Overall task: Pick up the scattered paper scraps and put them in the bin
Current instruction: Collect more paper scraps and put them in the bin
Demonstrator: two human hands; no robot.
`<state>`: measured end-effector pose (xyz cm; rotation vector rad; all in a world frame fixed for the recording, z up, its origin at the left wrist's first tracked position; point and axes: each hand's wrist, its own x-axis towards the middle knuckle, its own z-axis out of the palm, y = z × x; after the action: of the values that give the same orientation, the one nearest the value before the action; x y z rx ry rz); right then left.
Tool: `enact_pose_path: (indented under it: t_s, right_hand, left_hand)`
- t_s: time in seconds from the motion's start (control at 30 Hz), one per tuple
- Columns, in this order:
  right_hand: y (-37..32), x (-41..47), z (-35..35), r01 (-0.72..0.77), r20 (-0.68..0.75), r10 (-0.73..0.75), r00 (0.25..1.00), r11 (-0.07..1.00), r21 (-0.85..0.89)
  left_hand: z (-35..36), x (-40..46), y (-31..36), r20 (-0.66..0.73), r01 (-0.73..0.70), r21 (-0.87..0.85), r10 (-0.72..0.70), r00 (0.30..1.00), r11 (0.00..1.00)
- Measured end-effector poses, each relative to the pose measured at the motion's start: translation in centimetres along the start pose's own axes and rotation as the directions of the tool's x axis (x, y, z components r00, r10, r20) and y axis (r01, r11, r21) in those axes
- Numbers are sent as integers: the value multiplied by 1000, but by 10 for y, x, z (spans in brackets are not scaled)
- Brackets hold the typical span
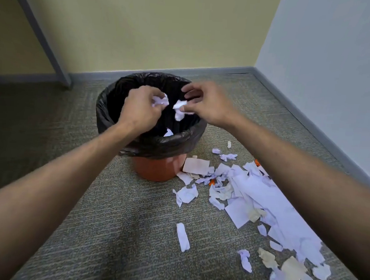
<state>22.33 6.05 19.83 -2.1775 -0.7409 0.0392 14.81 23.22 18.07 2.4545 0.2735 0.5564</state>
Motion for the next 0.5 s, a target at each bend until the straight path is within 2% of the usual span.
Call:
enact_pose_path:
  t_s: [0.07, 0.17, 0.27, 0.37, 0.43, 0.5]
  right_hand:
    - [0, 1, 6, -6, 29, 7, 1000, 1000, -10]
    - [5, -14, 5, 3, 12, -3, 1000, 1000, -2]
    - [14, -45, -7, -24, -17, 24, 1000, 1000, 5]
    - [28, -85, -21, -88, -32, 88, 996, 996, 0]
    - [43, -116, -27, -149, -23, 148, 989, 989, -19]
    - [62, -148, -30, -197, -19, 197, 980, 979, -47]
  left_hand:
    - [0, -4, -5, 82, 54, 30, -56, 995, 998]
    - [2, -16, -1, 61, 75, 124, -83, 995, 989]
    - [6, -36, 10, -43, -50, 196, 60, 997, 979]
    - [17, -67, 21, -114, -214, 228, 244, 963, 950]
    - [27, -92, 28, -124, -298, 239, 334, 934, 924]
    - [40, -118, 30, -72, -330, 216, 352, 933, 919]
